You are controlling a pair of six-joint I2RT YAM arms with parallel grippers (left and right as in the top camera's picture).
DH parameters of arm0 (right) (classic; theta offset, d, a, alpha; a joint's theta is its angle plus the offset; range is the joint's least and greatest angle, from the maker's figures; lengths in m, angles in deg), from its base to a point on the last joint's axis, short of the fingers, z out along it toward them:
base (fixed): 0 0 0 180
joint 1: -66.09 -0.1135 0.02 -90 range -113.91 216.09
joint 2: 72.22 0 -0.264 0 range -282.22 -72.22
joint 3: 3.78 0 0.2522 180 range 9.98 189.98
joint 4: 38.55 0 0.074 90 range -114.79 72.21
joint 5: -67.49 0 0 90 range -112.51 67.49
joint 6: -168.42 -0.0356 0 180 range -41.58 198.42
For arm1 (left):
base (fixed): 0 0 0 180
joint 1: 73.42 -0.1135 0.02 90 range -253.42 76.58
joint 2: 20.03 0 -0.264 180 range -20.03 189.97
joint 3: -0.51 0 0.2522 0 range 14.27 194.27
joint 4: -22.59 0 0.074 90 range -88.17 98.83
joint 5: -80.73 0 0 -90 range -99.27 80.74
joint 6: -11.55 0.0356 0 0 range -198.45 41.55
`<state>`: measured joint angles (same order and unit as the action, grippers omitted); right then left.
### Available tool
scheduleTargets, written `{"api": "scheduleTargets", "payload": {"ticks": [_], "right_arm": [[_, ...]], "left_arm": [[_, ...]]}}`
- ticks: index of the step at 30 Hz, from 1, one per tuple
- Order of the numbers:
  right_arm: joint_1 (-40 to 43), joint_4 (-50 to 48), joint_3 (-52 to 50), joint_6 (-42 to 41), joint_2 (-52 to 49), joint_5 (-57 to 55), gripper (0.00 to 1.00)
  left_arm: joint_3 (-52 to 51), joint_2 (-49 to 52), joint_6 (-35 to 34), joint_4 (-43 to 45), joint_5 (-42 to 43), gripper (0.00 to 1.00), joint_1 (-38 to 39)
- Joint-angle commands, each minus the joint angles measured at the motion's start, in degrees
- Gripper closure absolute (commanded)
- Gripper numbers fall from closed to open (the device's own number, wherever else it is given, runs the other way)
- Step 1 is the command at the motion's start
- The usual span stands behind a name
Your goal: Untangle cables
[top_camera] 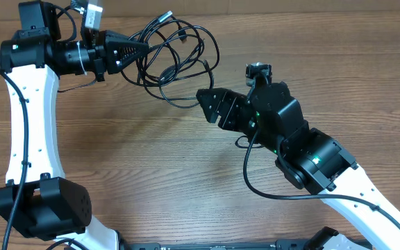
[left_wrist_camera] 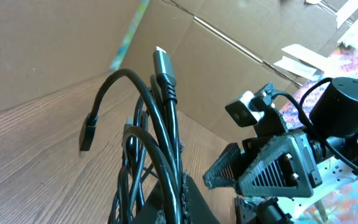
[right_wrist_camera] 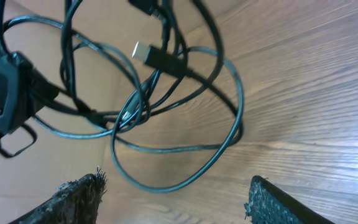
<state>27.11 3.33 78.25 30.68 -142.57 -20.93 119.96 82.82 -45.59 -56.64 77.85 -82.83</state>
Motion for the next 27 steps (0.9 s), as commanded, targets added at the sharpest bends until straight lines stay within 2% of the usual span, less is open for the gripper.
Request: {"api": "scheduleTargets", "payload": {"ticks": [1, 4, 10, 17, 27], "right_arm": [[0.17, 1.33, 1.09, -3.76, 1.25, -6.19, 0.27], [0.17, 2.60, 1.07, -5.88, 1.22, -9.64, 0.32], [0.17, 2.36, 1.07, -7.02, 0.55, -10.49, 0.35], [0.17, 0.90, 1.07, -9.53, -2.86, -5.99, 0.49], [0.17, 1.38, 1.07, -9.84, -3.45, -4.42, 0.49]], "left_arm": [[0.98, -2.01, 2.05, 0.17, 3.54, 0.96, 0.02], [0.98, -2.01, 1.64, 0.13, 3.56, 0.95, 0.04], [0.98, -2.01, -1.95, 0.09, 3.54, 0.95, 0.26], [0.98, -2.01, -3.32, 0.15, 3.52, 0.95, 2.47], [0.98, -2.01, -3.76, 0.76, 3.48, 0.95, 3.06]]}}
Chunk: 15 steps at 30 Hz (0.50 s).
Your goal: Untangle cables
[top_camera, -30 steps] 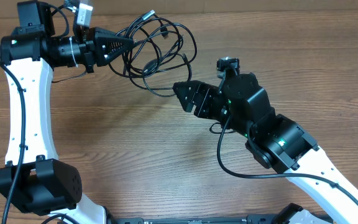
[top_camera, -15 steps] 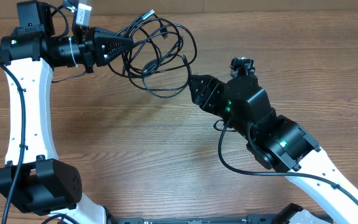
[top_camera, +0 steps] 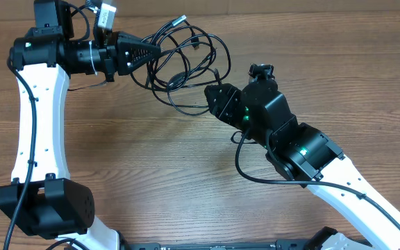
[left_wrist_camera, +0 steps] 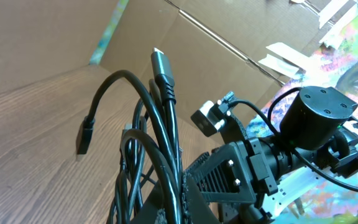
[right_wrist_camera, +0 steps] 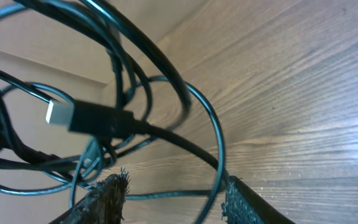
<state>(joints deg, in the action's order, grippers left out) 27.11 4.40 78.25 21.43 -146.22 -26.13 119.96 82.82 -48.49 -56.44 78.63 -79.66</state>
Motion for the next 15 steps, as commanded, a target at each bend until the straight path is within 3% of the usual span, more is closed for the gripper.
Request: {"api": "scheduleTargets", "payload": {"ticks": [1, 8, 15], "right_arm": [[0.17, 0.68, 1.07, -1.29, 0.20, 0.76, 0.49], [0.17, 1.22, 0.98, -4.02, -0.96, 1.22, 0.50], [0.17, -1.07, 0.90, -4.81, -2.97, 4.39, 0.64]], "left_arm": [[0.98, -2.01, -1.53, 0.90, 2.69, 0.96, -0.11], [0.98, -2.01, -5.92, 1.68, 2.67, 0.95, -0.04], [0.98, -2.01, -6.43, 1.68, 2.67, 0.95, -0.04]]}}
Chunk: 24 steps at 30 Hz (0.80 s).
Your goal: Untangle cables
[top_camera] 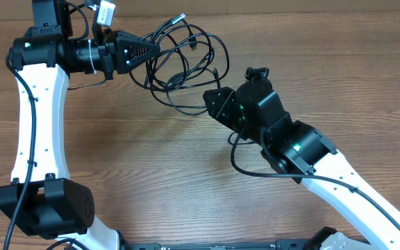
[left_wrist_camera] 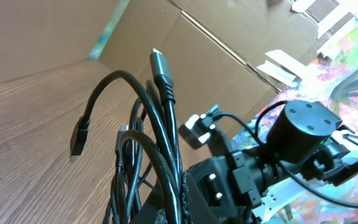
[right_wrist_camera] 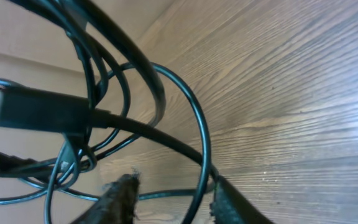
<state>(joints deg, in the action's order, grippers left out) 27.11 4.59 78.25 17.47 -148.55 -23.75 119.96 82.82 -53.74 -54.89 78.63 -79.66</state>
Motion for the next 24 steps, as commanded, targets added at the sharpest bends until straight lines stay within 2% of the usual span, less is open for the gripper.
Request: {"api": "scheduleTargets", "payload": {"ticks": [1, 6, 11, 20, 24], "right_arm": [[0.15, -1.73, 0.83, -0.83, -0.63, 2.05, 0.64], [0.17, -2.12, 0.81, -0.79, -0.63, 1.97, 0.68], [0.17, -2.08, 0.79, -0.70, -0.63, -0.33, 0.96], [0.22, 1.44, 0.81, -0.09, -0.35, -11.15, 0.96], [0.22, 6.34, 0.81, -0.15, 0.94, -19.23, 0.96]], "left_arm": [[0.98, -2.01, -1.18, 0.13, 2.67, 0.96, -0.04], [0.98, -2.01, -1.18, 0.09, 2.69, 0.96, 0.11], [0.98, -2.01, -1.14, 0.15, 2.69, 0.95, 1.40], [0.98, -2.01, -0.92, 0.61, 1.68, 0.96, 0.85], [0.98, -2.01, -1.07, 0.57, -3.74, 0.96, -0.55]]}}
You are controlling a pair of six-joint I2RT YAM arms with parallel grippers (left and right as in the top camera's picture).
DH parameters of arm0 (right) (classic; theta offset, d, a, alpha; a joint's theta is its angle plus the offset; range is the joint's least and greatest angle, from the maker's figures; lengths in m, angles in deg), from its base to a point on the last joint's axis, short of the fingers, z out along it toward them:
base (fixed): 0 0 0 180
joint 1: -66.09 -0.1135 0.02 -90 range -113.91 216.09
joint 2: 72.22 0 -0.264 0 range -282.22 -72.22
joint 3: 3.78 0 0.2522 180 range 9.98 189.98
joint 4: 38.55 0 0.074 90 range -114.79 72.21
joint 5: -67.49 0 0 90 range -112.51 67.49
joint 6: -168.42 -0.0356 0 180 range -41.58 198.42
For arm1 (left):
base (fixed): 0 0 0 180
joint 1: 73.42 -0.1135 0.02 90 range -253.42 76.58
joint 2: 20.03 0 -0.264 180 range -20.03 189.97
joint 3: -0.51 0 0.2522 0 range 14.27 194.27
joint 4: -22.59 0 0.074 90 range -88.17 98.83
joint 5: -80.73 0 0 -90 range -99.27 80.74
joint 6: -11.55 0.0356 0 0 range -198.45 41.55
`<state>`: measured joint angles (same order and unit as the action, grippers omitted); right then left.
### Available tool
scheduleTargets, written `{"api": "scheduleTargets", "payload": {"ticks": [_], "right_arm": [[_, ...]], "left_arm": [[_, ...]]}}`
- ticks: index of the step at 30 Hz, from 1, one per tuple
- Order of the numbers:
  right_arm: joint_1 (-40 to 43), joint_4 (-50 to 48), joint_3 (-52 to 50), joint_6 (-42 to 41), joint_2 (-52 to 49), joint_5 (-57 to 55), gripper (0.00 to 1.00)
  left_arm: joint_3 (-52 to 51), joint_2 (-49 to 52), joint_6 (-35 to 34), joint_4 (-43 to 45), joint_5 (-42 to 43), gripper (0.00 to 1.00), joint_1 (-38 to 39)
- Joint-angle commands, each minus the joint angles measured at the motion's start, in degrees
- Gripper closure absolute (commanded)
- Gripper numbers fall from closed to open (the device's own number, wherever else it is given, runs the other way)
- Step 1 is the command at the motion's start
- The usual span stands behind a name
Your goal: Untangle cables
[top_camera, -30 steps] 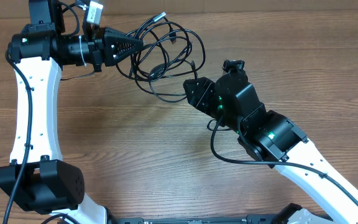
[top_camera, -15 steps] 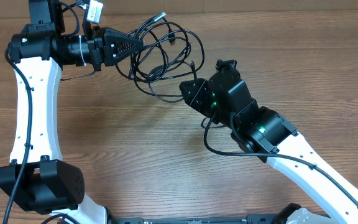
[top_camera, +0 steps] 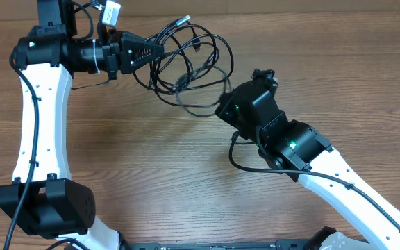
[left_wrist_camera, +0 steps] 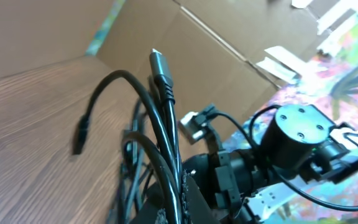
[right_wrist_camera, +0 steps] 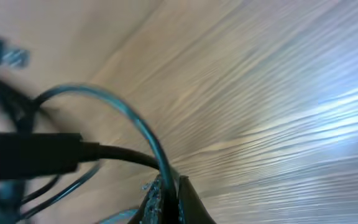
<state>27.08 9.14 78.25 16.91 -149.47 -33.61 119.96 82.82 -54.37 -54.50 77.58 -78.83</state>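
Observation:
A tangle of black cables (top_camera: 189,59) hangs above the wooden table (top_camera: 117,153), with several loops and loose plugs. My left gripper (top_camera: 160,52) is shut on the bundle at its left side; in the left wrist view the cables (left_wrist_camera: 163,124) rise from between its fingertips (left_wrist_camera: 180,190), a silver-tipped plug (left_wrist_camera: 157,62) on top. My right gripper (top_camera: 219,105) is at the tangle's lower right, shut on one thin loop (right_wrist_camera: 135,121) that runs down into its pinched fingertips (right_wrist_camera: 166,190). A black plug (right_wrist_camera: 33,155) lies blurred to the left.
A cardboard wall (left_wrist_camera: 185,43) stands behind the table's far edge. The right arm (left_wrist_camera: 291,149) shows in the left wrist view, close to the bundle. The left arm's base (top_camera: 44,215) sits at the front left. A wrist cable (top_camera: 245,167) loops under the right arm.
My right gripper's fingers, then a narrow gap apart around a loop, are now shut on that loop. The right wrist has turned and sits closer under the tangle. The left gripper still holds the bundle.
My left gripper held the tangle aloft throughout. My right gripper was wide open some way from it, then nearer with a loop between its fingers, then narrower around that loop, and now shut on it.

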Motion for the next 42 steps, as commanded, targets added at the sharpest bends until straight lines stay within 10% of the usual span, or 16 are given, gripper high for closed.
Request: {"api": "scheduleTargets", "payload": {"ticks": [1, 26, 34, 42], "right_arm": [[0.24, 3.45, 0.81, 0.22, 2.60, -12.13, 0.96], [0.24, 8.41, 0.81, 0.24, 5.25, -0.87, 0.89], [0.24, 7.61, 0.81, 3.69, 5.25, -1.27, 0.26], [0.24, 4.66, 0.81, 4.79, 5.25, -1.66, 0.12]], "left_arm": [[0.98, -2.01, -0.61, 0.17, -4.39, 0.96, -1.95], [0.98, -2.01, -1.40, 0.70, -7.89, 0.96, -3.72], [0.98, -2.01, 5.62, 0.63, 2.14, 0.96, -3.67], [0.98, -2.01, 5.68, 0.57, 3.78, 0.96, -3.56]]}}
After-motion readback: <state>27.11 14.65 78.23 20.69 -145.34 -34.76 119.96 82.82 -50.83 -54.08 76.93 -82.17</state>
